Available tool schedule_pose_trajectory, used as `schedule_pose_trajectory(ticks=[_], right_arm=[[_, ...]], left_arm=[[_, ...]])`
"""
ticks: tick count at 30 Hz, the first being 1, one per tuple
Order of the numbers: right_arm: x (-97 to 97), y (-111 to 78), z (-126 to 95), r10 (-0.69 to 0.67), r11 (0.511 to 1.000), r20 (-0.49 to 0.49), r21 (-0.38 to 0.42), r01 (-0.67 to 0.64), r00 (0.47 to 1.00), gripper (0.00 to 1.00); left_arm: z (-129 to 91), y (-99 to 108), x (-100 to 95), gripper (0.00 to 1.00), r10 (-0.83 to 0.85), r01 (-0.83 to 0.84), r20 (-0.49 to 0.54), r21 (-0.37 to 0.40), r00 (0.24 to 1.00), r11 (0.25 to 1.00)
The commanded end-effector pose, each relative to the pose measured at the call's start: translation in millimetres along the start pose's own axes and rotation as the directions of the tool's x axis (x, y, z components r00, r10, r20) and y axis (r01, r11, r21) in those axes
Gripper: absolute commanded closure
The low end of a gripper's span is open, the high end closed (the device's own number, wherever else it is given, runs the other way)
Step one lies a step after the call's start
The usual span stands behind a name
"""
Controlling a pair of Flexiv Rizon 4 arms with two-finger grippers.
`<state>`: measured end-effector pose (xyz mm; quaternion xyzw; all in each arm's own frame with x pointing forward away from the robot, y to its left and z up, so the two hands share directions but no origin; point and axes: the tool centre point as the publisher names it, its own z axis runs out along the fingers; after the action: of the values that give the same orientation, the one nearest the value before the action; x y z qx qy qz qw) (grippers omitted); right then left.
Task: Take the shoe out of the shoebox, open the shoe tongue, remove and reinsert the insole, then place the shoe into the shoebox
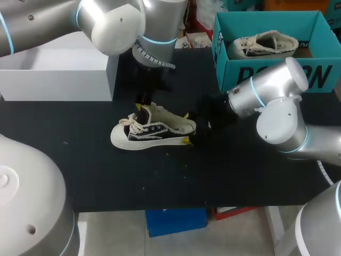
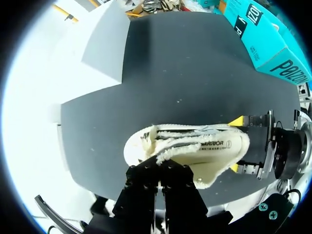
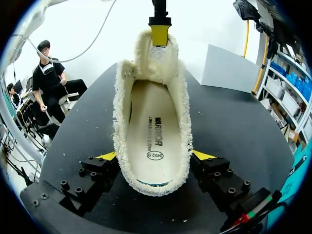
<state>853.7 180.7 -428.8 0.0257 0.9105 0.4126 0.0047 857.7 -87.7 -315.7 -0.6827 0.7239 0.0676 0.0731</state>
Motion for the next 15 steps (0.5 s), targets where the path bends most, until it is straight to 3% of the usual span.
schedule_pose_trajectory(ticks=[1,15], right_arm=[[0.7,0.8,0.6,0.002,1.0,0.001,0.004,-0.002,1.0,1.0],[0.7,0.8,0.6,0.002,1.0,0.001,0.004,-0.002,1.0,1.0]], left_arm=[[2.9,8.3,-15.8,1.0,-0.005,0.009,-0.124,0.031,0.992,0.999],[10.3,15.5,-35.8,1.0,-0.006,0.029,-0.221,0.097,0.975,0.995]])
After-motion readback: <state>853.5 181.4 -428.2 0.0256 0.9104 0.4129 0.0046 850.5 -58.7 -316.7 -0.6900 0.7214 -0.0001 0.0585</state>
